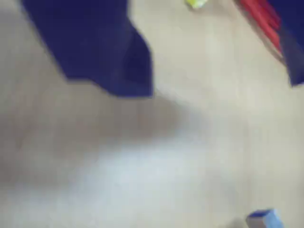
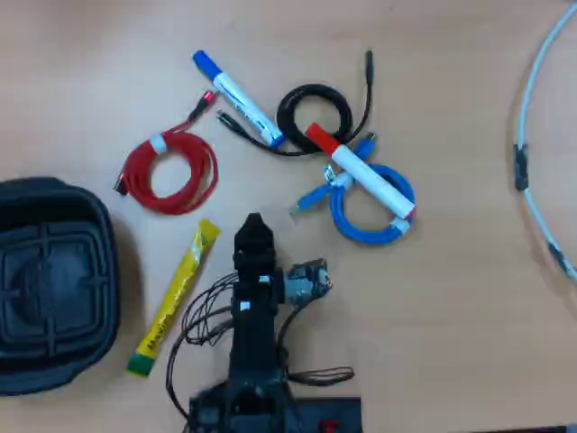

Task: Pick up the yellow instant coffee stick, then put it in the black bowl

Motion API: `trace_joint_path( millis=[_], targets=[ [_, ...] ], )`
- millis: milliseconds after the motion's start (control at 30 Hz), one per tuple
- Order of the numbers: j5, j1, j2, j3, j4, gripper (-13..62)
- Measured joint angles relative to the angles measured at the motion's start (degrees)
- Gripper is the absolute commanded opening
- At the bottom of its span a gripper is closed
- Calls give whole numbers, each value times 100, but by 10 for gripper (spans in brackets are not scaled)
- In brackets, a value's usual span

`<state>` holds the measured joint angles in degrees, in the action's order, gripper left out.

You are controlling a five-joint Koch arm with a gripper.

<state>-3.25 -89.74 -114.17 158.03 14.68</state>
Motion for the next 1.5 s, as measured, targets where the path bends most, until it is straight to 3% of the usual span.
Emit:
trace_joint_path(
  millis=[933,1267,1500],
  targets=[
    [-26,369,0,-70,44,530],
    [-1116,896,53,-2004,4131,533],
    [-1327,1661,62,-3489,5370,528]
  ],
)
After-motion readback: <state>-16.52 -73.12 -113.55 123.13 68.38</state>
